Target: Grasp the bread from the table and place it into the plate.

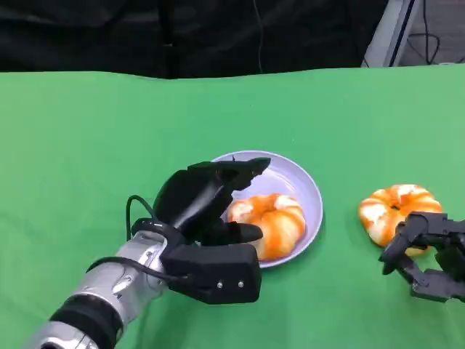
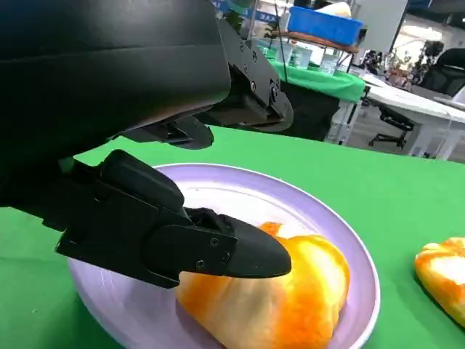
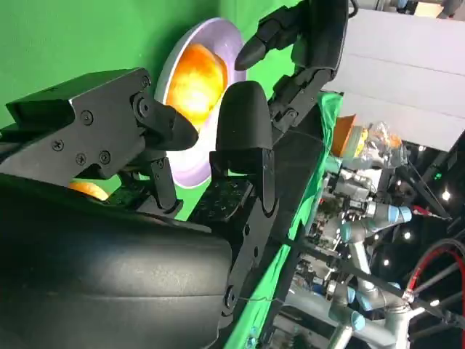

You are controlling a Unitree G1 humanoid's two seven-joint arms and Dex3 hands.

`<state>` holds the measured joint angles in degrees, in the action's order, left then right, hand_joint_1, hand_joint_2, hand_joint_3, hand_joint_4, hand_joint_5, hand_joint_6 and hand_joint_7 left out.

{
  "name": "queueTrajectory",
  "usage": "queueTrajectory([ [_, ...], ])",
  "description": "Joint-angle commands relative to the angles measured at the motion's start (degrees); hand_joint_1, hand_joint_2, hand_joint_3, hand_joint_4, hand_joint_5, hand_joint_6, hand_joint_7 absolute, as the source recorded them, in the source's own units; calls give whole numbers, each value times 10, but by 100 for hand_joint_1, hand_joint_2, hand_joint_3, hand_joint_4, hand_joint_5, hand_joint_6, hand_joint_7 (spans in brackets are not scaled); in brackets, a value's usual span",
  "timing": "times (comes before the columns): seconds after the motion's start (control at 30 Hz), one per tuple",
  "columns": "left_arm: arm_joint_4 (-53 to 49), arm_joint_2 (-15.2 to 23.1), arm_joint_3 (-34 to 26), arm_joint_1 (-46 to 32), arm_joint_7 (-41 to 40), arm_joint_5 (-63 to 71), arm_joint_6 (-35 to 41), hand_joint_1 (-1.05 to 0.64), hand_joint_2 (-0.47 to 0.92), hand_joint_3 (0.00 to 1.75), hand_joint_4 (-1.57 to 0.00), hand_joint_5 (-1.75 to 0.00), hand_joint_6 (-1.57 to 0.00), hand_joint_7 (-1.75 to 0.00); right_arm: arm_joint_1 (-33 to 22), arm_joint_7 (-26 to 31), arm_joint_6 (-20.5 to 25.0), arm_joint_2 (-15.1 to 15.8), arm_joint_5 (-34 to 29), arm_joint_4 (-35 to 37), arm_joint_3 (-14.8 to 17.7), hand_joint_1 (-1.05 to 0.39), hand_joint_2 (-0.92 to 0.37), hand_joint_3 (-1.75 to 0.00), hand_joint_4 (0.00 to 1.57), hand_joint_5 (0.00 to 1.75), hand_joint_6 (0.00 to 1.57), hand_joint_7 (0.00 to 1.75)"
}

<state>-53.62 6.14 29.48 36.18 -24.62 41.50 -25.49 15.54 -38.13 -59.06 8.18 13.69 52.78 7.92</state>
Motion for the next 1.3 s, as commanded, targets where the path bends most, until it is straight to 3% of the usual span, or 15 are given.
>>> queueTrajectory([
  [0.03,6,8,-3,1,0,-5,2,-79,92,32,-40,0,-36,0,-3,1,-1,7,5,-2,3,11,-66,-88,86,141,91,101],
  [0.4,5,8,-2,1,-5,-2,3,-81,92,33,-38,0,-34,0,-3,0,-2,6,7,-1,4,12,-66,-88,86,141,92,101],
  [0.5,16,12,-11,-3,7,-14,1,-90,92,47,-28,0,-26,0,0,5,-8,8,-1,3,3,12,-66,-89,87,141,92,100],
  [0.6,20,14,-11,-4,9,-17,2,-92,92,50,-26,0,-25,0,0,6,-8,8,-2,3,3,12,-66,-89,87,141,92,100],
  [1.3,36,16,-13,-11,18,-24,4,-89,92,47,-28,-1,-27,-1,1,2,-5,8,1,7,3,11,-64,-93,87,142,93,98],
])
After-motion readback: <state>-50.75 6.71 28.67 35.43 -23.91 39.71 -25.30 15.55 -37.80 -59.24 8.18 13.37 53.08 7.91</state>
